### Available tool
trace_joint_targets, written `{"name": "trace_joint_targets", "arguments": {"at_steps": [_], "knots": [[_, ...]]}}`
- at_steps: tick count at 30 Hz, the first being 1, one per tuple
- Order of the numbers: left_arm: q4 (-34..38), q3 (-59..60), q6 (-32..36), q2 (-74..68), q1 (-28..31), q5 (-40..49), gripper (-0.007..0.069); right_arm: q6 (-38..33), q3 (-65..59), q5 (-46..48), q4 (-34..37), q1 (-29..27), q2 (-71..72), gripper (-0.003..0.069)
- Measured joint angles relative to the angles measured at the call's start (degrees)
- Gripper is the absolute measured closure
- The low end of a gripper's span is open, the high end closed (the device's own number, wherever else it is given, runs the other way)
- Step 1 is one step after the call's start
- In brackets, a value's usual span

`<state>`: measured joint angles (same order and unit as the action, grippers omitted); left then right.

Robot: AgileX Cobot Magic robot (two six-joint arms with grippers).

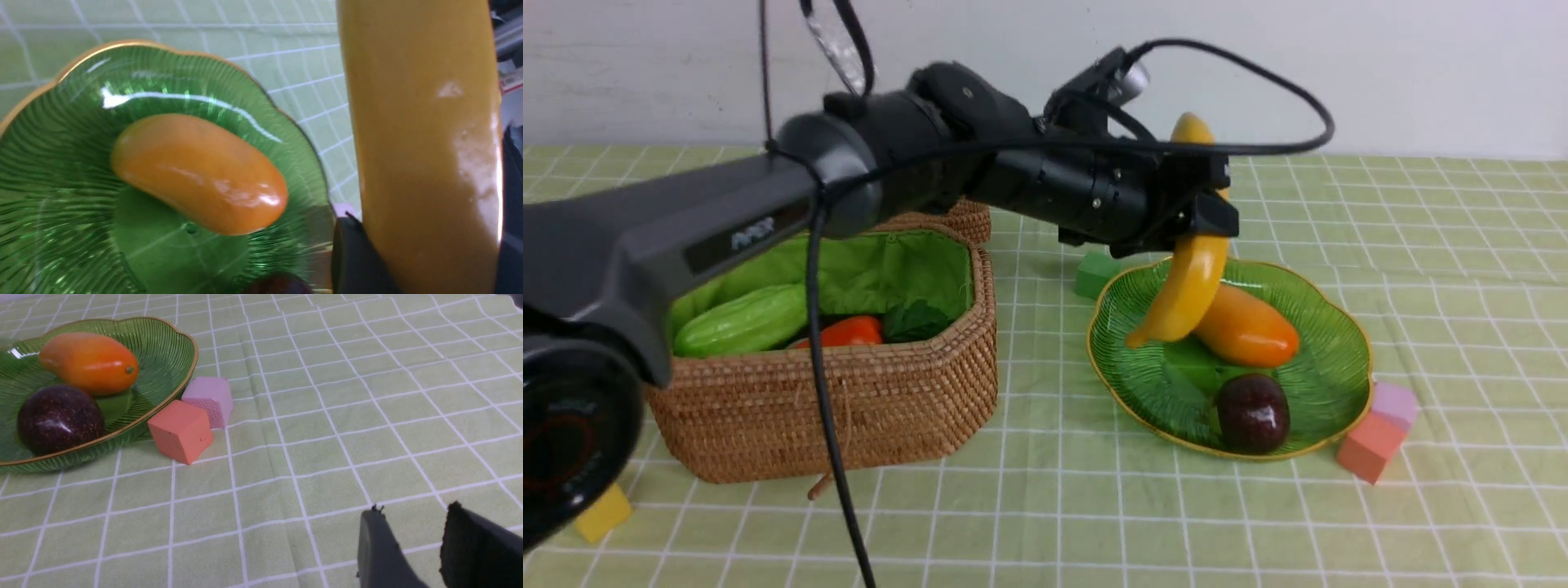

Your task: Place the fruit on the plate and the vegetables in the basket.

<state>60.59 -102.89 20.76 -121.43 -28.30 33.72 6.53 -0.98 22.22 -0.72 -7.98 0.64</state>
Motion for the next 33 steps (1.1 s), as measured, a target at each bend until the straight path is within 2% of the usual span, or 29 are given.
{"name": "trace_joint_targets", "arguments": {"at_steps": [3,5,9,10,11,15,18,19,23,28,29,33], "knots": [[-0.63,-0.24,-1.05,-2.30,0.00,-1.50,0.0307,0.00,0.00,0.00,0.00,0.00,0.00,0.0419],[-0.89,-0.24,-1.11,-2.56,0.00,-1.69,0.0252,0.00,0.00,0.00,0.00,0.00,0.00,0.0419],[-3.12,-0.59,-0.67,-1.61,0.00,0.67,0.0037,0.00,0.00,0.00,0.00,0.00,0.00,0.0419],[-3.38,-0.59,-0.60,-1.41,0.00,1.05,0.0029,0.00,0.00,0.00,0.00,0.00,0.00,0.0419],[-5.70,-0.59,-0.30,-0.67,0.00,2.25,-0.0013,0.00,0.00,0.00,0.00,0.00,0.00,0.0419],[-13.56,-0.70,-0.10,2.84,0.18,6.24,-0.0031,-0.11,0.00,0.00,0.00,0.00,0.00,0.0419],[-18.67,-0.70,-0.10,6.75,0.94,10.88,-0.0002,-0.11,0.00,0.00,0.00,0.00,0.00,0.0419],[-22.57,-0.70,-0.27,9.84,1.83,14.59,0.0039,-0.11,0.00,0.00,0.00,0.00,0.00,0.0419],[-30.49,-0.70,-3.16,17.50,4.25,23.59,0.0150,-0.16,0.00,0.00,0.00,0.00,0.00,0.0419],[-40.12,-0.82,-11.23,28.79,8.60,35.78,0.0370,-0.16,0.00,0.00,0.00,0.00,0.00,0.0419],[-41.74,-0.50,-13.61,31.20,9.88,36.89,0.0437,-0.16,0.00,0.00,0.00,0.00,0.00,0.0419],[-43.20,3.28,-17.34,39.20,12.78,37.22,0.0585,-0.16,0.00,-0.05,0.00,0.00,0.00,0.0419]]}}
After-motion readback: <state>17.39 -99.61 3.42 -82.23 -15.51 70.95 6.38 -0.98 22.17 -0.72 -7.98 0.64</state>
